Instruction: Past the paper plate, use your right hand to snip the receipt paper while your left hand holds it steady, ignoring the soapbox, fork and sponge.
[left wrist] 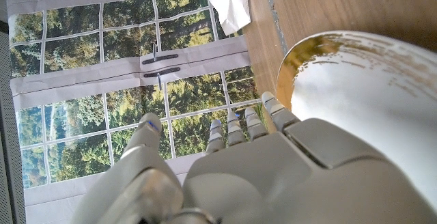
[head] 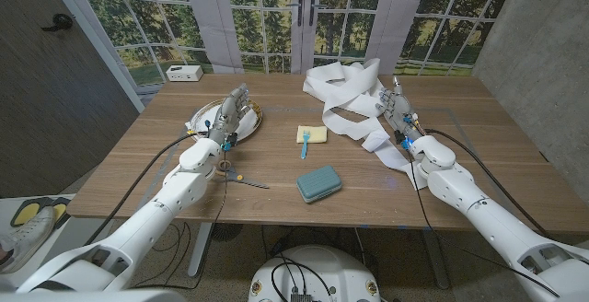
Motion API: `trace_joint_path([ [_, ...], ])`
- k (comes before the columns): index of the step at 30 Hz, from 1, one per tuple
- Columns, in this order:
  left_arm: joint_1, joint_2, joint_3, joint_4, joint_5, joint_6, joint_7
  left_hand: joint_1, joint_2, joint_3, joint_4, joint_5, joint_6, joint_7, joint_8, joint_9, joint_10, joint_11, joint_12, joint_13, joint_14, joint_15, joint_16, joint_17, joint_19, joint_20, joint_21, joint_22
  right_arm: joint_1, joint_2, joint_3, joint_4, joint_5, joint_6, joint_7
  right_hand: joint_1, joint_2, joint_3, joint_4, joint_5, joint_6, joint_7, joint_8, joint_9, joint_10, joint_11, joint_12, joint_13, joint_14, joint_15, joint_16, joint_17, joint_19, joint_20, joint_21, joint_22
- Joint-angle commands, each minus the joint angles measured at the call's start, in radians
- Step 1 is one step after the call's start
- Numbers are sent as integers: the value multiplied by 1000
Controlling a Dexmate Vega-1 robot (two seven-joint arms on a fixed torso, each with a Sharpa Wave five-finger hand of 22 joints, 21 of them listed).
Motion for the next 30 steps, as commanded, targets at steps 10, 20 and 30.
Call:
trace_joint_path([
  [10,14,8,-8,-5,-1,-5,10,12,5,7,-1,5,14,-2,9,2,15,2,7,4,13,1,5,1,7,0,6,4,-11,-10,-4,-31,-12,-22,-26,14,3,-3,-1,3,1,5,6,3,3,5,6,5,6,4,6,4,6,3,6,4],
  [20,21,8,-6,-2,4,-26,-1,14,5,7,-2,5,15,-2,9,2,16,0,7,4,12,0,5,1,8,-1,6,4,-28,-21,3,-66,-14,-31,-45,17,5,-2,-2,2,1,5,6,3,5,4,7,5,6,4,6,4,6,3,7,4],
  [30,48,63,2,-49,112,-64,56,19,7,8,-3,5,44,-1,18,2,40,-11,14,4,18,-8,7,1,11,-3,7,4,-47,-30,3,-110,-24,-48,-75,20,6,-1,-3,1,2,5,6,3,8,5,8,5,8,2,7,4,7,3,7,4],
])
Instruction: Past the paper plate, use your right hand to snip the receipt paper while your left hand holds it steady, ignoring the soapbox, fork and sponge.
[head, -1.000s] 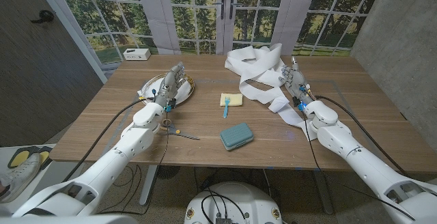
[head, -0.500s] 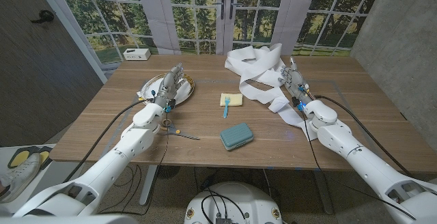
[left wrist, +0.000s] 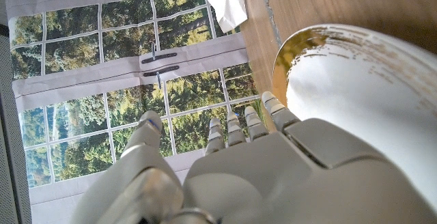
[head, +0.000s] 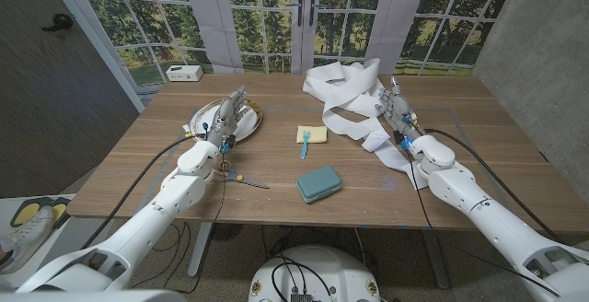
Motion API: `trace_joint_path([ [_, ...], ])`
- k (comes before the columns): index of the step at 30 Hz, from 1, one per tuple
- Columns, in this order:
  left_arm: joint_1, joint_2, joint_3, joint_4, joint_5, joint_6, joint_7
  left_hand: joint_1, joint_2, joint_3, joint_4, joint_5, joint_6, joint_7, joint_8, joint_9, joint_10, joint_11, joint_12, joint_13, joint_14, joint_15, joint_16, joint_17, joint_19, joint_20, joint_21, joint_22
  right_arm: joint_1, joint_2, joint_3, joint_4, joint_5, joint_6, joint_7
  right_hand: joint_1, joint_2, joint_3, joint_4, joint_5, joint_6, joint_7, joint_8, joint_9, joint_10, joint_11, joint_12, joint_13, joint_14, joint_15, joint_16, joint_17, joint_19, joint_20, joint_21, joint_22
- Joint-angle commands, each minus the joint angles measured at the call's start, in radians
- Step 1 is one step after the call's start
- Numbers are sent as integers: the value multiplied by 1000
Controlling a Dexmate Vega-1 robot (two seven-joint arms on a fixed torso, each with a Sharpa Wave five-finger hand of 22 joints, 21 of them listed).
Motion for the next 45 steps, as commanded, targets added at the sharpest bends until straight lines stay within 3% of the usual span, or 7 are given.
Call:
trace_joint_path([
  [1,29,47,6,-38,93,-49,46,15,2,6,-1,5,22,0,8,3,30,-8,13,4,11,-8,8,3,11,-4,7,4,-19,-9,-1,-44,-12,-16,-30,15,1,-1,-3,1,3,5,7,3,8,6,4,5,8,2,7,4,7,3,7,5],
  [24,72,113,6,-88,350,-131,212,46,3,12,-9,4,116,1,27,3,93,-35,27,5,20,-27,7,2,16,-8,7,3,-48,-23,-6,-113,-39,-42,-76,21,3,1,-4,-3,4,4,7,3,11,4,5,5,10,0,7,4,8,8,7,5],
  [27,89,120,0,-114,371,-126,237,51,-4,10,-11,3,137,-6,30,4,114,-39,33,6,30,-35,10,2,32,-28,11,3,-54,-24,-4,-121,-44,-21,-72,24,4,2,-5,-4,11,3,10,3,18,2,7,5,15,-4,9,4,12,5,8,5],
  [36,135,154,-22,-208,413,-83,277,57,-18,6,-12,3,159,1,31,4,126,-44,34,6,44,-43,13,2,33,-29,10,3,-74,-37,2,-143,-48,13,-50,30,6,5,-7,-5,14,2,10,3,19,1,7,5,15,-4,8,3,9,-4,7,5],
  [37,145,159,-25,-231,428,-58,297,61,-21,5,-12,3,165,27,30,4,141,-45,38,6,47,-43,12,2,35,-28,9,3,-75,-37,3,-142,-48,19,-46,31,7,5,-8,-5,15,2,10,3,17,2,6,5,10,-4,6,3,9,-5,7,5],
  [40,168,154,-31,-274,455,-4,349,69,-23,5,-11,4,181,33,28,4,160,-44,41,7,60,-30,14,2,36,22,9,3,-80,-37,5,-144,-45,31,-39,40,9,9,-12,-8,10,-10,8,3,0,-3,-1,5,-27,-12,-7,3,-6,-10,2,5],
  [45,166,144,-25,-253,435,-46,318,70,-30,1,-11,3,190,35,28,4,168,-45,42,7,64,-30,14,2,38,18,9,4,-74,-50,2,-144,-72,46,-32,44,10,10,-13,-10,8,-14,7,3,-2,-5,-1,5,-27,-18,-6,3,-6,-11,3,5],
])
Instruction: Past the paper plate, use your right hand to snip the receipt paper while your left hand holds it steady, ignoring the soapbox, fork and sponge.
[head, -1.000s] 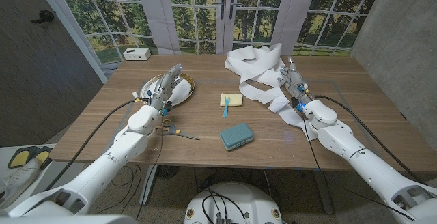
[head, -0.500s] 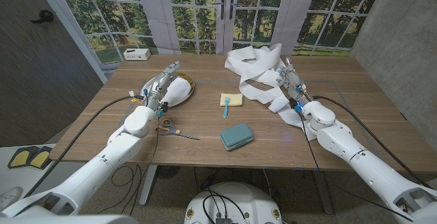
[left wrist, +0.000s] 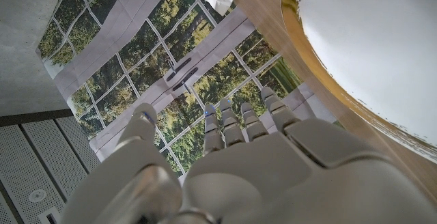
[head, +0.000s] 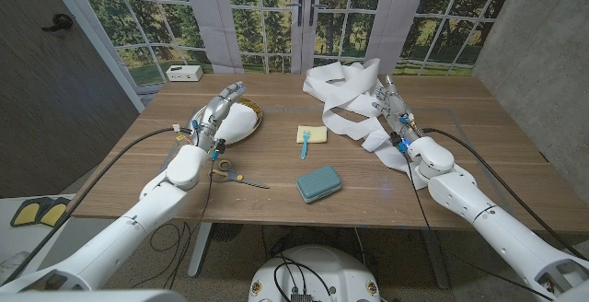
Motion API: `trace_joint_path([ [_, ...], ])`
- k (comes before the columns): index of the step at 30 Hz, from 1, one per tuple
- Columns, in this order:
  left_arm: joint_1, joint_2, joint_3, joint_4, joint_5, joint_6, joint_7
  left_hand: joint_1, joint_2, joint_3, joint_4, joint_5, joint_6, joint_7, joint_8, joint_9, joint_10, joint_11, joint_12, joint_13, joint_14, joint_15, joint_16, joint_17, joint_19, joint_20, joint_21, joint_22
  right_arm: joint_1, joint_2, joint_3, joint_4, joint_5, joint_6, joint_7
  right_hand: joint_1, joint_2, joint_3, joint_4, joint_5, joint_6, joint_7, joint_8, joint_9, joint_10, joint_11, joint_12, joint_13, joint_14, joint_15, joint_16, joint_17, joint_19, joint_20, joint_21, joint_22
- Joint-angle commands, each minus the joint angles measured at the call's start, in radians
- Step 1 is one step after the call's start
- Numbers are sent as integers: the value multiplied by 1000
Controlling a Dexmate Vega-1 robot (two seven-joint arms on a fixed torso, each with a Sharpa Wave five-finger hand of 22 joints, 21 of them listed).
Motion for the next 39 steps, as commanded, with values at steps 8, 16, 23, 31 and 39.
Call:
trace_joint_path([
  [8,49,0,-19,-59,30,-16,35,24,-11,-7,-2,4,57,-9,12,4,52,-23,11,3,5,-8,6,3,0,-4,0,4,-9,-26,18,-12,-1,58,53,20,8,4,-6,-7,-17,-13,-2,3,-21,-4,-5,6,-21,-5,-2,3,-8,-8,2,5],
  [16,102,24,-53,-122,66,5,76,43,-11,-4,-2,5,49,-44,-2,6,78,-26,14,5,-5,-10,4,4,-23,13,-6,5,-13,-36,27,-10,4,58,61,26,10,6,-8,-9,-19,-14,-2,3,-23,-8,-5,6,-21,-7,-1,3,-10,-9,2,5],
  [23,125,52,-64,-175,110,54,88,94,-9,8,-4,5,-151,-33,-35,10,60,-39,1,24,-43,-3,2,6,-51,21,-5,6,-11,-36,36,16,19,71,78,30,12,8,-10,-10,-19,-15,-2,3,-23,-7,-4,6,-21,-8,0,3,-11,-8,2,5],
  [31,126,55,-57,-210,185,108,125,128,-1,15,-2,5,1,-58,25,18,76,-58,10,36,-47,-6,8,6,-60,20,-3,6,-6,-41,45,51,29,91,103,35,13,10,-12,-12,-17,-14,0,3,-19,-6,-1,6,-19,-8,2,2,-11,-8,3,5],
  [39,113,39,-45,-186,221,89,150,134,-4,12,-1,4,54,-58,42,24,91,-62,17,41,-36,-18,13,7,-57,18,0,6,6,-38,45,84,26,119,126,39,14,12,-13,-14,-17,-14,0,3,-19,-6,-1,6,-18,-8,3,2,-12,-9,4,5],
])
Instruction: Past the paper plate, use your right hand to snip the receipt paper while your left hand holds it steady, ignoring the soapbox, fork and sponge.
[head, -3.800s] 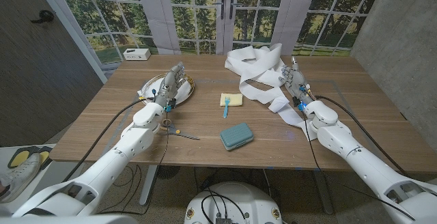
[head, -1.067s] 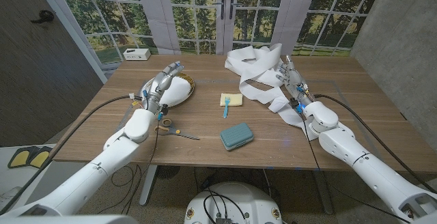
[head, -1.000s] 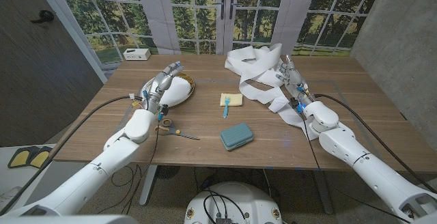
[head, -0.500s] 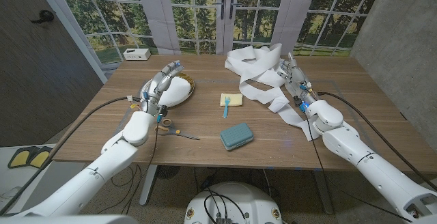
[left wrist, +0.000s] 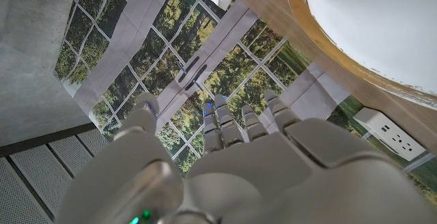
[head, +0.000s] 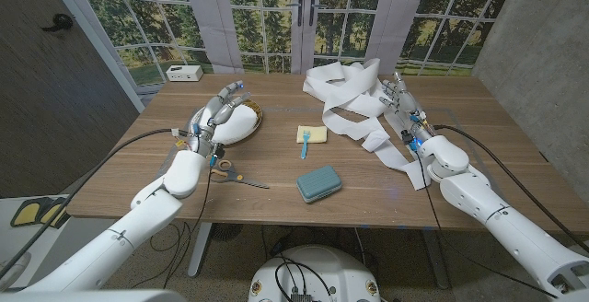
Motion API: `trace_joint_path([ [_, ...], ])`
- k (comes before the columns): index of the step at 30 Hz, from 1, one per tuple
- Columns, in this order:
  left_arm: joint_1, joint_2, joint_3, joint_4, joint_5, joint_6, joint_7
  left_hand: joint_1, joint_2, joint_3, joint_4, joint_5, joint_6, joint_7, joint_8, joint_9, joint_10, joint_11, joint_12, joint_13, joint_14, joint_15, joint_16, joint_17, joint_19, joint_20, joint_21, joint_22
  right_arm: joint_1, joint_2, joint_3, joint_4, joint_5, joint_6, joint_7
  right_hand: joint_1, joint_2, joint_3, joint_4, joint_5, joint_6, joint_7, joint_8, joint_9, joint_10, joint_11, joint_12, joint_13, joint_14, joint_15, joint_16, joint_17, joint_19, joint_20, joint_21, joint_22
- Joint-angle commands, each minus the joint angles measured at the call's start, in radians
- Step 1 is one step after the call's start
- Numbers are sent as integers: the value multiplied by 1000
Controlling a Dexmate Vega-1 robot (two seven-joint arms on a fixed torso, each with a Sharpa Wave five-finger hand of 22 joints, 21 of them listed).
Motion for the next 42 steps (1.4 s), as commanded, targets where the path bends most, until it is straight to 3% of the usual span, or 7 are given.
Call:
trace_joint_path([
  [1,-5,-3,11,-5,73,15,34,14,0,4,3,4,23,-2,13,5,7,-5,5,5,9,-19,9,4,-3,-4,4,6,14,2,7,47,6,34,28,14,-1,1,-3,-6,0,3,0,4,0,5,4,1,-8,2,3,2,-6,-3,4,5],
  [6,-18,-1,20,17,66,-14,10,21,-5,0,4,4,33,1,14,14,-67,15,-21,9,-7,-16,2,5,-1,-7,5,6,19,0,5,51,3,25,27,17,0,3,-4,-7,0,3,1,4,0,3,4,1,-6,2,4,2,-6,-3,4,5],
  [8,-22,-6,23,27,79,-28,20,25,-6,-1,4,4,40,4,14,16,-74,15,-23,11,-12,-25,1,5,2,-27,6,6,15,-5,6,41,3,15,20,18,0,3,-4,-8,0,3,1,4,0,4,4,1,-7,3,4,2,-6,-3,4,5],
  [13,-27,5,19,28,103,-32,23,38,-11,-5,3,4,66,-18,13,13,-5,6,6,14,24,-49,12,4,12,-43,7,5,10,-18,13,22,0,1,7,20,1,4,-5,-9,1,4,1,4,0,4,5,1,-7,2,4,2,-7,-3,4,5],
  [21,-2,31,8,-16,147,10,39,41,-20,-11,3,3,59,-11,3,10,0,10,7,14,22,-51,8,4,19,-47,8,5,21,-32,15,35,2,-3,30,25,2,6,-8,-11,5,6,3,4,9,4,9,1,2,7,8,2,-6,0,5,5],
  [26,6,38,6,-40,185,23,59,48,-27,-16,3,3,52,-19,-8,5,49,5,20,8,33,-59,10,3,29,-51,9,4,18,-35,11,37,1,0,40,27,1,7,-9,-13,5,6,3,4,10,6,9,1,2,6,8,2,-5,1,6,5],
  [42,17,102,-32,-67,228,8,37,60,-32,-23,5,3,77,-10,-12,1,45,7,8,-1,24,-50,4,3,27,-57,5,4,3,-27,7,13,-15,-2,5,32,0,8,-10,-17,6,6,3,4,13,5,10,2,3,5,8,2,-3,2,7,5],
])
